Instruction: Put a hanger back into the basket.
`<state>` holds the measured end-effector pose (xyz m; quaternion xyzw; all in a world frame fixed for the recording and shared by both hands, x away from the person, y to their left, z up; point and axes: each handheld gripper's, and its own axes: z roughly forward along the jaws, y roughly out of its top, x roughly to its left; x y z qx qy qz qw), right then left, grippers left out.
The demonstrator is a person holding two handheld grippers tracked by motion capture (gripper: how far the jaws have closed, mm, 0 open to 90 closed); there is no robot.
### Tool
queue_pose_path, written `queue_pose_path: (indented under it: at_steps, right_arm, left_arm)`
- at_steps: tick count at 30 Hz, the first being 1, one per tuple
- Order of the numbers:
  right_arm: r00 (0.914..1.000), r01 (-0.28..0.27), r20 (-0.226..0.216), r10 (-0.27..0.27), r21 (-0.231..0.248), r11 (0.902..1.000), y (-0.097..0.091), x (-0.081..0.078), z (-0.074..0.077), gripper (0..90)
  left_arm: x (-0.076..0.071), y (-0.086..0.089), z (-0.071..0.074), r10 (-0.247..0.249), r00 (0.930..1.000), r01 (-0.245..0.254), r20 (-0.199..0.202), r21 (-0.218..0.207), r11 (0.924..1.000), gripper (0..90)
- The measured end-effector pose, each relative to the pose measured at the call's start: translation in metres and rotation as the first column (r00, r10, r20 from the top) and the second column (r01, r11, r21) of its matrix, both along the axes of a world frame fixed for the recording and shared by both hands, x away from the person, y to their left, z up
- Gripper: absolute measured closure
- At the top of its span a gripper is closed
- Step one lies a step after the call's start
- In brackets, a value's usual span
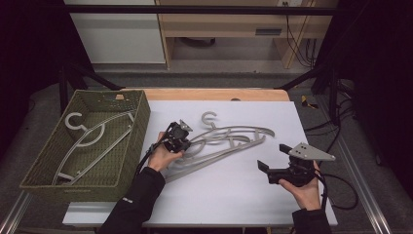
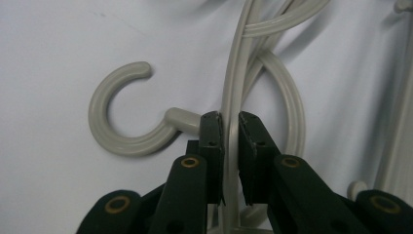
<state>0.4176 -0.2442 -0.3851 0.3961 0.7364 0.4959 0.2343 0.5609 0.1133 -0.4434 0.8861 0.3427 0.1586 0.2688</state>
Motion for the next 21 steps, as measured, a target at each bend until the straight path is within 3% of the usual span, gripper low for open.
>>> queue_pose_path:
  at_steps: [9,13,21]
  right_arm:
    - [1.0,-0.001,0.004,0.001,0.004,1.0,-0.001,-0.001,0.001,3.8]
    - [1.0,-0.004,0.003,0.004,0.001,1.0,0.0,-0.001,0.001,3.8]
    - [1.0,-0.003,0.002,0.003,0.002,1.0,0.001,-0.001,0.001,3.8]
  left_arm:
    - [-0.022,-0.004,0.0,0.009,0.9999,-0.009,-0.013,0.004,1.0,82.2]
    - [-0.02,-0.003,-0.005,0.004,0.9997,-0.004,-0.026,0.018,0.9998,81.8]
    - [-0.011,-0.004,-0.007,0.02,0.9993,-0.021,-0.031,-0.018,0.9996,75.9]
